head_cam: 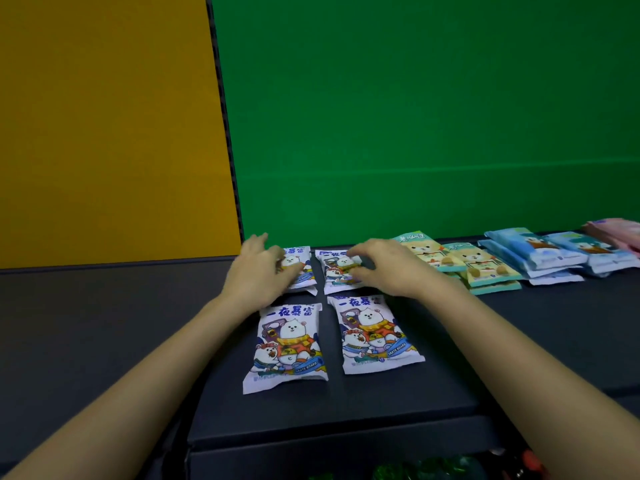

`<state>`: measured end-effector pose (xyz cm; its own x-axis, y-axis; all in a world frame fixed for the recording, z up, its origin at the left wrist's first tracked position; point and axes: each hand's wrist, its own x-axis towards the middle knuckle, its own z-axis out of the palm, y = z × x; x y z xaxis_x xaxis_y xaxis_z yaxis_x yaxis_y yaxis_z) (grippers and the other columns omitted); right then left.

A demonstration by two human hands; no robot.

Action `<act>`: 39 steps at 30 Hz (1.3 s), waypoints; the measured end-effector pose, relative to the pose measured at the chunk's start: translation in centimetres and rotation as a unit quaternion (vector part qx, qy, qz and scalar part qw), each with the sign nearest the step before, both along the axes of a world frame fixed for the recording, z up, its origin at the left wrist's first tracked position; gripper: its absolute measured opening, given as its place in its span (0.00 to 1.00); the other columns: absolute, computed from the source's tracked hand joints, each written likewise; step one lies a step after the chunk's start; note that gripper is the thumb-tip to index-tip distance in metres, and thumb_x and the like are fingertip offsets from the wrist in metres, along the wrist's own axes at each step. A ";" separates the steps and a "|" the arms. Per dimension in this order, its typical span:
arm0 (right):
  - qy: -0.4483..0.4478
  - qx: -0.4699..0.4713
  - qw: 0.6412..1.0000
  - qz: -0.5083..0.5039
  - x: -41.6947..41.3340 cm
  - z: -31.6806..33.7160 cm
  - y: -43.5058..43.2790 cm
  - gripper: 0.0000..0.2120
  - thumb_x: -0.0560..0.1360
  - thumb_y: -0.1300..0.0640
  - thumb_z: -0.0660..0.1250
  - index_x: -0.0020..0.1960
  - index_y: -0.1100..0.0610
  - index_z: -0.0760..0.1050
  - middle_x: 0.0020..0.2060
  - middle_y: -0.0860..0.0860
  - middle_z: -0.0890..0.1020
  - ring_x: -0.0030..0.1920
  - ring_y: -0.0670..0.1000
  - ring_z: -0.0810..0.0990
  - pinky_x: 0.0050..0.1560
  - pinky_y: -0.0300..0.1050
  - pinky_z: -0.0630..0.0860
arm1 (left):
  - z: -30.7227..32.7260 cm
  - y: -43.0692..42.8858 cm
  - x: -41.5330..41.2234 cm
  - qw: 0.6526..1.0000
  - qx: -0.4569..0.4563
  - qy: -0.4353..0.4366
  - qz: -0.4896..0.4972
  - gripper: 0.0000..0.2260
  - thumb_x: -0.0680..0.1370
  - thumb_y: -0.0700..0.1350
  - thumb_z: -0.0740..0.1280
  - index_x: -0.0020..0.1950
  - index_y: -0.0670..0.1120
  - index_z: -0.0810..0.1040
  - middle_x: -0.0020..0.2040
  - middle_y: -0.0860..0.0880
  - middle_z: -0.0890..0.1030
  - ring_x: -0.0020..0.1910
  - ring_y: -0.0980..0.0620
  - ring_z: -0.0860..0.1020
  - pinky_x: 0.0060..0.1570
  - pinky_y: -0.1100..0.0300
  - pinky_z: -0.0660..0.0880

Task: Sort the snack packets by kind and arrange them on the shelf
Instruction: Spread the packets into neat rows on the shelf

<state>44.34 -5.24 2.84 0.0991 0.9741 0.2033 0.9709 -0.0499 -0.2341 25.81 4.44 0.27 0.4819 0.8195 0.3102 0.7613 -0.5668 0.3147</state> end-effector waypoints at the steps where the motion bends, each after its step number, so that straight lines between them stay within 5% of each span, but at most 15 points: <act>1: 0.004 0.036 0.999 0.001 0.4 0.8 -0.9 0.19 0.77 0.53 0.63 0.67 0.55 0.71 0.63 0.53 0.77 0.63 0.53 0.74 0.63 0.46 0.69 | 0.5 -0.2 0.2 0.999 0.052 -0.009 0.002 0.22 0.78 0.56 0.60 0.65 0.43 0.73 0.73 0.42 0.64 0.73 0.45 0.58 0.68 0.49 0.61; 7: 0.050 0.132 0.985 -0.094 7.8 4.3 -6.1 0.11 0.75 0.58 0.65 0.56 0.54 0.79 0.53 0.52 0.83 0.55 0.53 0.80 0.61 0.47 0.72 | 4.2 -2.6 4.6 0.993 0.114 -0.012 -0.032 0.14 0.78 0.54 0.61 0.54 0.46 0.77 0.57 0.45 0.75 0.57 0.44 0.74 0.53 0.52 0.70; 11: 0.035 0.061 0.984 -0.166 13.6 3.1 -7.0 0.14 0.76 0.55 0.64 0.59 0.57 0.78 0.57 0.55 0.81 0.60 0.55 0.77 0.60 0.46 0.70 | 4.7 -4.0 9.7 0.998 0.058 0.014 -0.029 0.17 0.76 0.57 0.63 0.53 0.45 0.79 0.57 0.43 0.79 0.57 0.42 0.75 0.54 0.54 0.70; 16: -0.010 -0.029 0.985 -0.170 17.4 0.5 -5.9 0.21 0.76 0.43 0.61 0.58 0.59 0.75 0.59 0.59 0.78 0.60 0.59 0.75 0.54 0.47 0.71 | 4.0 -5.0 16.5 0.996 -0.051 0.065 0.017 0.32 0.72 0.70 0.57 0.44 0.40 0.79 0.48 0.38 0.81 0.47 0.40 0.77 0.44 0.54 0.71; 20: -0.038 -0.080 0.985 -0.151 18.9 -0.7 -4.6 0.29 0.73 0.34 0.58 0.52 0.61 0.75 0.57 0.61 0.78 0.57 0.60 0.75 0.45 0.45 0.66 | 3.4 -5.8 20.6 0.988 -0.119 0.070 0.074 0.41 0.68 0.73 0.59 0.60 0.36 0.74 0.62 0.37 0.77 0.59 0.39 0.76 0.53 0.53 0.73; 22: -0.026 -0.084 0.985 -0.146 19.3 -0.8 -4.2 0.30 0.72 0.32 0.58 0.43 0.61 0.74 0.48 0.60 0.78 0.51 0.59 0.75 0.42 0.45 0.66 | 3.3 -6.1 21.4 0.983 -0.142 0.053 0.103 0.44 0.66 0.72 0.63 0.67 0.38 0.67 0.68 0.40 0.71 0.64 0.40 0.72 0.57 0.54 0.71; 25: -0.014 -0.098 0.985 -0.140 19.5 -0.4 -3.9 0.28 0.71 0.32 0.60 0.31 0.57 0.62 0.39 0.56 0.73 0.46 0.57 0.72 0.37 0.44 0.64 | 3.5 -5.9 21.7 0.978 -0.167 0.029 0.122 0.43 0.66 0.69 0.67 0.67 0.38 0.66 0.68 0.41 0.71 0.63 0.41 0.72 0.56 0.55 0.71; 28: -0.020 -0.111 0.985 -0.131 19.5 0.0 -3.6 0.27 0.71 0.33 0.60 0.38 0.59 0.68 0.50 0.59 0.78 0.54 0.58 0.76 0.43 0.43 0.65 | 3.7 -5.7 21.9 0.977 -0.173 0.015 0.121 0.32 0.65 0.67 0.69 0.53 0.41 0.71 0.57 0.43 0.75 0.50 0.45 0.73 0.46 0.57 0.70; 31: -0.030 -0.125 0.983 -0.127 19.5 0.2 -3.5 0.27 0.72 0.33 0.60 0.37 0.59 0.69 0.58 0.58 0.78 0.57 0.58 0.76 0.45 0.42 0.65 | 3.7 -5.6 22.1 0.976 -0.181 -0.005 0.121 0.29 0.64 0.65 0.72 0.47 0.42 0.71 0.53 0.44 0.77 0.51 0.44 0.76 0.44 0.57 0.69; 34: -0.025 -0.139 0.982 -0.128 19.5 0.2 -3.2 0.27 0.72 0.33 0.59 0.36 0.58 0.67 0.60 0.57 0.77 0.54 0.57 0.75 0.46 0.42 0.66 | 3.3 -5.4 22.2 0.975 -0.178 -0.045 0.127 0.31 0.62 0.64 0.74 0.51 0.41 0.74 0.56 0.41 0.79 0.56 0.42 0.77 0.47 0.55 0.73; 39: 0.034 -0.079 0.989 -0.124 18.7 0.0 -3.5 0.24 0.76 0.41 0.62 0.56 0.62 0.68 0.64 0.60 0.72 0.64 0.60 0.72 0.53 0.47 0.69 | 3.0 -5.6 21.6 0.960 -0.216 -0.146 0.101 0.38 0.67 0.58 0.74 0.66 0.37 0.64 0.64 0.40 0.74 0.62 0.42 0.74 0.58 0.52 0.72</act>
